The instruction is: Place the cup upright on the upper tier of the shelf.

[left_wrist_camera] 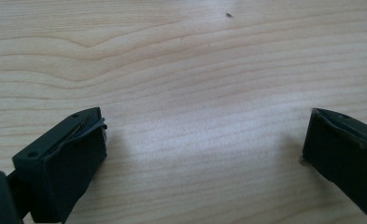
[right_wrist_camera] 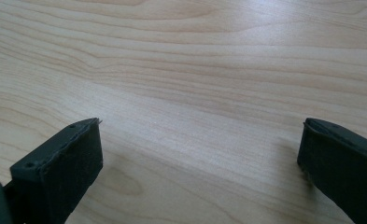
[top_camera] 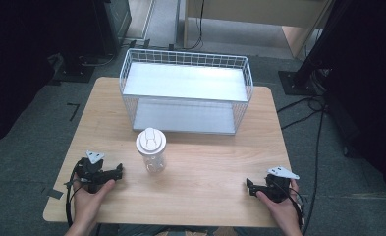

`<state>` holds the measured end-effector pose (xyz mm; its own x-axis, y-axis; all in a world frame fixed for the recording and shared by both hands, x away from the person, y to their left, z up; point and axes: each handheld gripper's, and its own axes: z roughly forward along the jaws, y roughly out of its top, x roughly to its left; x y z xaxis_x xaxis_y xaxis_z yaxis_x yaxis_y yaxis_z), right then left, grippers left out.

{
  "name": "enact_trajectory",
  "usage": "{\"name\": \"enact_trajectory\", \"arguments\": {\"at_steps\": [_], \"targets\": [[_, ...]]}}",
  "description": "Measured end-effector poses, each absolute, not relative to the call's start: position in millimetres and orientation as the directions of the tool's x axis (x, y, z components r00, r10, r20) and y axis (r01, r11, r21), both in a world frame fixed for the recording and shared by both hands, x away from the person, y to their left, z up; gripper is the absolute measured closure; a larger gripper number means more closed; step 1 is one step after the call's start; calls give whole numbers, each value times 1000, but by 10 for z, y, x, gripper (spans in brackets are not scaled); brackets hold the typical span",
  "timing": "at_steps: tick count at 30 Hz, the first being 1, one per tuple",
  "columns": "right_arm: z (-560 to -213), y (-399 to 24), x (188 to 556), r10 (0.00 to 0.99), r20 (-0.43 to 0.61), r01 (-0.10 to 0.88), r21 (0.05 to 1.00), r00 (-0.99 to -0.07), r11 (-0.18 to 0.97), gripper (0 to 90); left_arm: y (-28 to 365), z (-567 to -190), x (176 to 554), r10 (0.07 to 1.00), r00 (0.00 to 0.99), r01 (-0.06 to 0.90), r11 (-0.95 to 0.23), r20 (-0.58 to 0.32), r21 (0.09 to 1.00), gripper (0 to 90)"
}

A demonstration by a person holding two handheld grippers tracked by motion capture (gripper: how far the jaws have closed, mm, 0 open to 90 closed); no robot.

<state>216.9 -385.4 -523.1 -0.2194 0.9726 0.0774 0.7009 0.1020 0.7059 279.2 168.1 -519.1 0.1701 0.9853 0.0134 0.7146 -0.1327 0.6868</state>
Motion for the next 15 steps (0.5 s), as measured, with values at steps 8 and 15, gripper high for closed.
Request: {"name": "enact_trajectory", "arguments": {"at_steps": [8,15], "targets": [[-4985,-3508,2184,963,61,653,746,-264,132,0,1680,-5191,2804,989,146,719,-114,12,686,0],[-4800,-3093,2256,935,68,598,784,-349,166,0,1676,-5191,2803,988,155,717,-121,13,686,0]]}}
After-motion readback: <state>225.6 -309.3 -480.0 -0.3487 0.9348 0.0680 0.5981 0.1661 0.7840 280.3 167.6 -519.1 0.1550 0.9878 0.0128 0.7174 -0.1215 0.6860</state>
